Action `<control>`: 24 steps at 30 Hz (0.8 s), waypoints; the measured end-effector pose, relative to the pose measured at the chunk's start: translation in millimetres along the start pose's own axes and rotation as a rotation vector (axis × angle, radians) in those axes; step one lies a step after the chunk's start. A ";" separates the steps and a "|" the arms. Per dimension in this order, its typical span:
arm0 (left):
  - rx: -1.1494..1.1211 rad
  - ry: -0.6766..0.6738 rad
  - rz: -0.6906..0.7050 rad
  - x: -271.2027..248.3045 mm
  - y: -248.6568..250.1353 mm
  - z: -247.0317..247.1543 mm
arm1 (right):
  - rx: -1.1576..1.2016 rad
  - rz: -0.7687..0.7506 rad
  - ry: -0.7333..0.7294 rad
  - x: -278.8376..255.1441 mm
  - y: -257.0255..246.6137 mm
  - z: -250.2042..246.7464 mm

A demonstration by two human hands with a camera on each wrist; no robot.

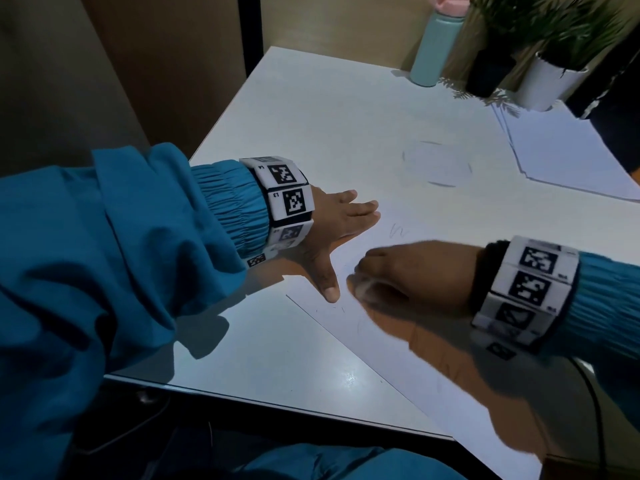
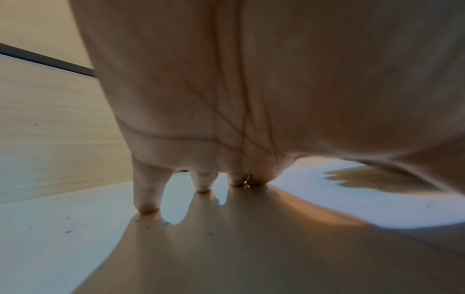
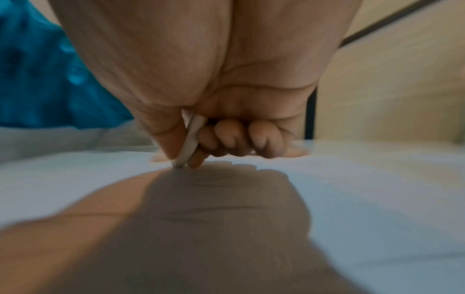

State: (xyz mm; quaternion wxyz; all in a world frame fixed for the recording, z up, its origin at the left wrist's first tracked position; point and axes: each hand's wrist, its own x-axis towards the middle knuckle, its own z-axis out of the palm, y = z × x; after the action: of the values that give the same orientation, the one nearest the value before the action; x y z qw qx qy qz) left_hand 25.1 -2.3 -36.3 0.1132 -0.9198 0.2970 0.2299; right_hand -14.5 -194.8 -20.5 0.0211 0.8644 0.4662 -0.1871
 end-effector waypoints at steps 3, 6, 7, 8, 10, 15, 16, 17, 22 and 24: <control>0.000 0.009 0.007 -1.4 1.8 -2.1 | 0.004 0.214 0.055 10.5 39.1 -17.5; -0.003 0.004 0.002 -0.4 1.2 -1.7 | 0.021 0.143 0.094 6.4 31.8 -7.5; -0.008 -0.001 0.001 -0.6 1.1 -1.5 | 0.040 0.060 0.108 2.5 15.8 0.6; -0.003 -0.005 0.003 -0.3 1.1 -1.4 | 0.038 0.000 0.105 -1.6 3.5 6.3; 0.011 -0.006 0.005 0.5 0.4 -1.6 | -0.019 -0.012 0.086 -2.8 6.3 3.5; 0.009 0.007 0.007 -1.8 2.7 -3.0 | -0.015 0.168 0.106 2.1 44.8 -12.8; 0.006 0.005 0.003 -1.7 2.7 -2.9 | -0.017 0.117 0.105 0.1 30.6 -8.8; 0.005 -0.004 0.001 -2.0 3.3 -3.1 | -0.028 0.044 0.111 -2.4 15.5 0.1; 0.013 -0.014 0.006 -2.3 2.9 -4.6 | 0.016 0.172 0.046 -0.2 36.4 -12.6; 0.012 -0.010 0.011 -2.8 3.0 -5.4 | 0.014 0.251 0.044 1.2 52.6 -19.0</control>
State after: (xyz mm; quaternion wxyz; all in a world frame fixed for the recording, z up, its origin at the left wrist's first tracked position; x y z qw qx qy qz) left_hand 23.2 -5.2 -30.4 0.1189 -0.9163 0.3029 0.2335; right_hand 34.6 -219.5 -10.5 0.0281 0.9199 0.3535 -0.1673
